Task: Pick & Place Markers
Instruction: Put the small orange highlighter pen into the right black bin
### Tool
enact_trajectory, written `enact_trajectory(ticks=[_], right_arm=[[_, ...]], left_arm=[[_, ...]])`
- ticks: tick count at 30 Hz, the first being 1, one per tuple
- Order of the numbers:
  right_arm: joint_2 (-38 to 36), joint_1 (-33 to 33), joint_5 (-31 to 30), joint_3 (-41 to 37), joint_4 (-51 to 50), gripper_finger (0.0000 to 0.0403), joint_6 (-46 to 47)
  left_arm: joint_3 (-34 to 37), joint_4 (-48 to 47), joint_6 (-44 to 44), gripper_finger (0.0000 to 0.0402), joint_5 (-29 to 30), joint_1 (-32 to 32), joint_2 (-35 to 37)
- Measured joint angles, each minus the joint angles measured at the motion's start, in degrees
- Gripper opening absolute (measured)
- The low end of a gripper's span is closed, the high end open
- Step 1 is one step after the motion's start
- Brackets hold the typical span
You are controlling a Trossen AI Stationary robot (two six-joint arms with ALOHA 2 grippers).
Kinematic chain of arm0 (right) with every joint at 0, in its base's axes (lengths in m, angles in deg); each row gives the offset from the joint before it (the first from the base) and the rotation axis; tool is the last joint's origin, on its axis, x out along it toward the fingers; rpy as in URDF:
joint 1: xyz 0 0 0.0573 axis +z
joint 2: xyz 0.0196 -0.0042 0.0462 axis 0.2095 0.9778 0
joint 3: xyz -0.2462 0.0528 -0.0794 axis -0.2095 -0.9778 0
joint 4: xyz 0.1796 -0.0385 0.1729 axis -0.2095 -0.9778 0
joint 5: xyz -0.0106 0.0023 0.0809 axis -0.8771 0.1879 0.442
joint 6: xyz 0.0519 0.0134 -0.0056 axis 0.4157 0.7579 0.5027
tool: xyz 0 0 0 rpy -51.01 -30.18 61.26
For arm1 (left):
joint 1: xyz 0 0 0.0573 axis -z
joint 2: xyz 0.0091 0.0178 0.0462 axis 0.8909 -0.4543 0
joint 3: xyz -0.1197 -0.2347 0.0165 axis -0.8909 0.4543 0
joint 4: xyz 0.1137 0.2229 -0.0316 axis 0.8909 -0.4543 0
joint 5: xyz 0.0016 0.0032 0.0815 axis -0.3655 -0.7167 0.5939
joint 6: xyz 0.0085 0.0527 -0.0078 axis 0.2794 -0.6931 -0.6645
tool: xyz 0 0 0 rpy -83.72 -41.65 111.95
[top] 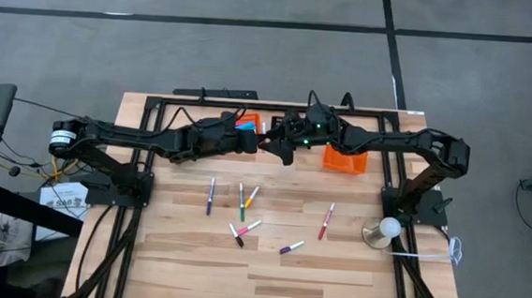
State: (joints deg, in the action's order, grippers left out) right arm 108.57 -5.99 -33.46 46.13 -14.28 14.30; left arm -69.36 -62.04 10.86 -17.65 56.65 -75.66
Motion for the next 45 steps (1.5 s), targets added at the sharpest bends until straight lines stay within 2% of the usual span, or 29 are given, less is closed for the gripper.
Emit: enact_trajectory(ticks=[4, 7, 18, 21, 36, 40, 45], right_arm=[[0.0, 0.0, 0.0, 0.0, -0.88, 0.0254, -0.02], [0.0, 0.0, -0.08, 0.0, -1.31, 0.023, -0.01], [0.0, -0.02, 0.26, -0.07, -1.72, 0.0064, 0.36], [0.0, -0.08, 0.27, -0.12, -2.03, 0.0031, 0.14], [0.0, -0.35, 0.3, -0.09, -2.71, 0.0031, -0.33], [0.0, -0.33, 0.28, -0.02, -2.67, 0.0031, -0.28], [0.0, -0.43, 0.12, -0.02, -2.72, 0.0031, -0.22]], left_arm=[[0.0, -0.02, 0.0, 0.004, -0.02, 0.0, 0.0], [0.0, 0.0, 0.0, 0.0038, -0.03, 0.0, 0.0], [0.04, -0.38, -0.55, 0.0039, 0.27, -0.04, 0.02], [0.11, -0.52, -0.73, 0.0043, 0.44, -0.02, 0.04], [0.09, -0.45, -1.16, 0.0075, -0.52, -0.02, 0.04], [0.09, -0.13, -2.35, 0.0106, -0.93, 0.02, 0.04], [-0.03, 0.05, -3.15, 0.0171, -1.22, 0.04, 0.04]])
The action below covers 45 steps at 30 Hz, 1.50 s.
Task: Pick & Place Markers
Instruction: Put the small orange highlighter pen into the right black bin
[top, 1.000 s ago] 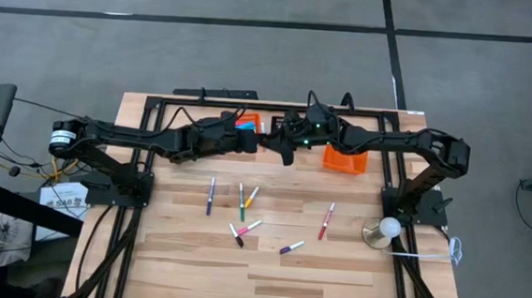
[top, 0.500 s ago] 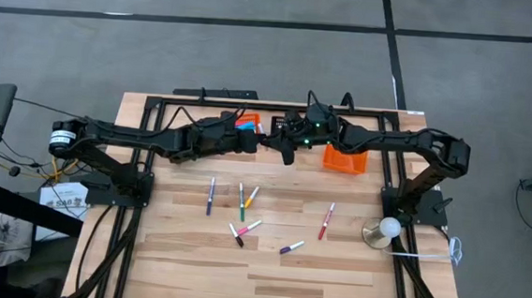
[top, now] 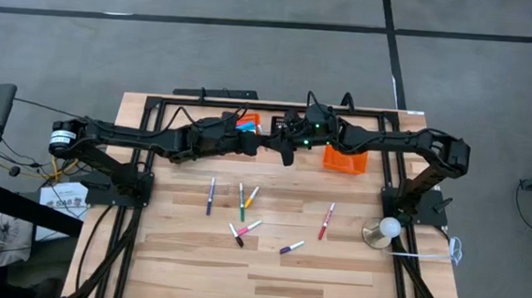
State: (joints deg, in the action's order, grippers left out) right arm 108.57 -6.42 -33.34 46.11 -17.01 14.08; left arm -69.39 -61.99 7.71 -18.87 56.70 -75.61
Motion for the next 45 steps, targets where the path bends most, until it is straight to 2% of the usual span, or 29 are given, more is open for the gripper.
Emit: enact_trajectory(ticks=[5, 10, 19, 26, 38, 45], right_arm=[[0.04, -0.84, 0.23, 0.0, -0.16, 0.0031, 0.15], [0.07, -2.2, 1.03, 0.0, -0.28, 0.0031, 0.17], [0.0, -6.04, 1.09, 0.04, -1.64, 0.0032, 0.08], [0.0, -10.53, 0.78, 0.04, -9.13, 0.0032, -3.11], [0.0, -13.51, -11.33, 1.86, -29.32, 0.0038, -9.2], [0.17, -15.52, -12.69, 5.47, -34.64, 0.0036, -16.31]], left_arm=[[-0.06, -0.02, -0.65, 0.023, -1.06, -0.02, 0.0], [-0.06, -0.06, -4.07, 0.0258, -1.61, -0.05, 0.0], [-0.04, -5.35, -4.1, 0.0262, -2.22, -1.28, 0.33], [0.03, -7.61, -4.1, 0.0262, -1.97, -1.77, 0.83], [0.07, -10.63, -4.5, 0.0262, 0.02, -1.79, 0.83], [0.07, -10.63, -12.17, 0.0262, 6.01, 0.05, 0.83]])
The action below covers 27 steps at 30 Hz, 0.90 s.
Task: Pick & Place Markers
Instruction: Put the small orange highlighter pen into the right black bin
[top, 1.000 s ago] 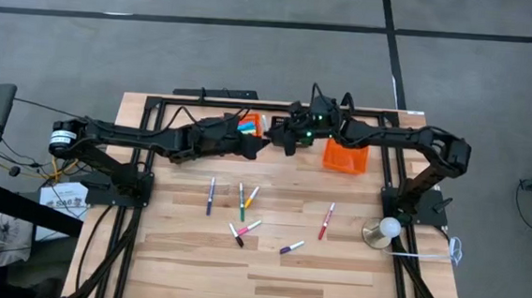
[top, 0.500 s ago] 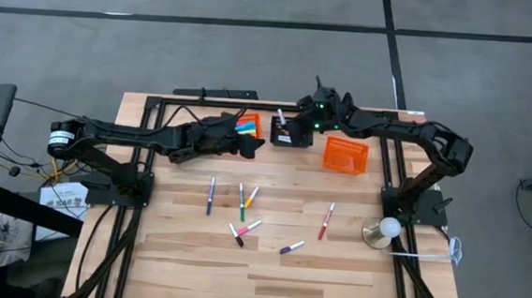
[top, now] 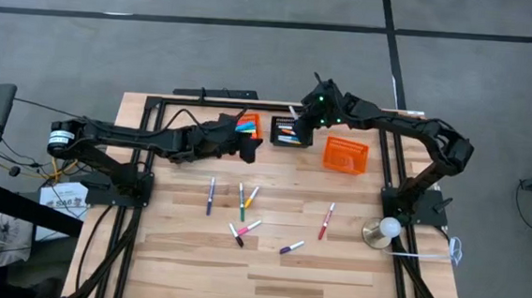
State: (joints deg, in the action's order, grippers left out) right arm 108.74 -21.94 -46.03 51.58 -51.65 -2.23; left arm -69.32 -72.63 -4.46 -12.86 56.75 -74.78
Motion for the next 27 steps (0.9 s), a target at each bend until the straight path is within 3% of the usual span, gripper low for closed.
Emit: enact_trajectory(ticks=[6, 14, 22, 27], right_arm=[[0.82, -1.34, 0.42, 1.78, -3.48, 0.0043, -3.23], [9.96, -1.24, 0.4, 7.81, -10.53, 0.0043, -8.94], [18.83, -0.92, -1.44, 17.35, -21.09, 0.0049, -15.7], [23.56, -0.73, -2.98, 20.38, -24.95, 0.005, -17.02]], left_arm=[[0.0, 0.31, -4.28, 0.0262, 7.81, 2.97, 0.0], [0.0, 0.66, -9.85, 0.0262, 8.47, 5.65, 0.0], [0.2, 0.75, -15.37, 0.0255, -2.26, 3.23, 0.01], [3.59, 1.07, -15.74, 0.0242, -4.45, 1.78, 1.45]])
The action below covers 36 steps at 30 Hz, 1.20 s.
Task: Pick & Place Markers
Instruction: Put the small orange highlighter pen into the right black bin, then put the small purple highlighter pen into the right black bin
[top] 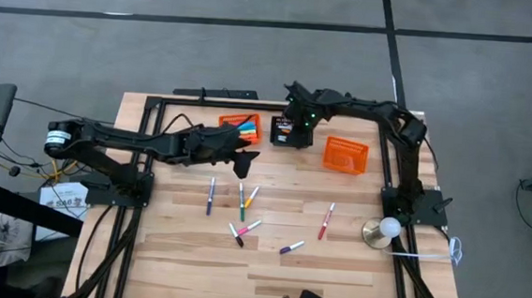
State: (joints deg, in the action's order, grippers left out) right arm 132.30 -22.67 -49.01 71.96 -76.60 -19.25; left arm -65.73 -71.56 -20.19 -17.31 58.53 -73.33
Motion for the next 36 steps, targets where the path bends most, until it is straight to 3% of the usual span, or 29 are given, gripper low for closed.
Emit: enact_trajectory(ticks=[11, 18, 26, 36], right_arm=[[1.66, 0.15, -1.06, 1.26, -1.37, 0.0056, -0.15], [1.66, 0.28, -1.01, 1.22, -1.42, 0.0109, 0.13], [1.32, 0.39, -1.01, 1.52, -1.54, 0.0174, 1.75], [1.22, 1.4, -0.83, 9.78, -5.8, 0.0175, 3.73]], left_arm=[[15.29, 9.68, 2.11, 0.0216, 0.58, -1.36, 15.29], [21.29, 10.57, 3.64, 0.0212, 0.56, -1.5, 22.62], [22.31, 11.23, 4.35, 0.021, 0.51, -1.46, 23.61], [22.31, 11.27, 4.26, 0.021, -2.08, -1.44, 22.42]])
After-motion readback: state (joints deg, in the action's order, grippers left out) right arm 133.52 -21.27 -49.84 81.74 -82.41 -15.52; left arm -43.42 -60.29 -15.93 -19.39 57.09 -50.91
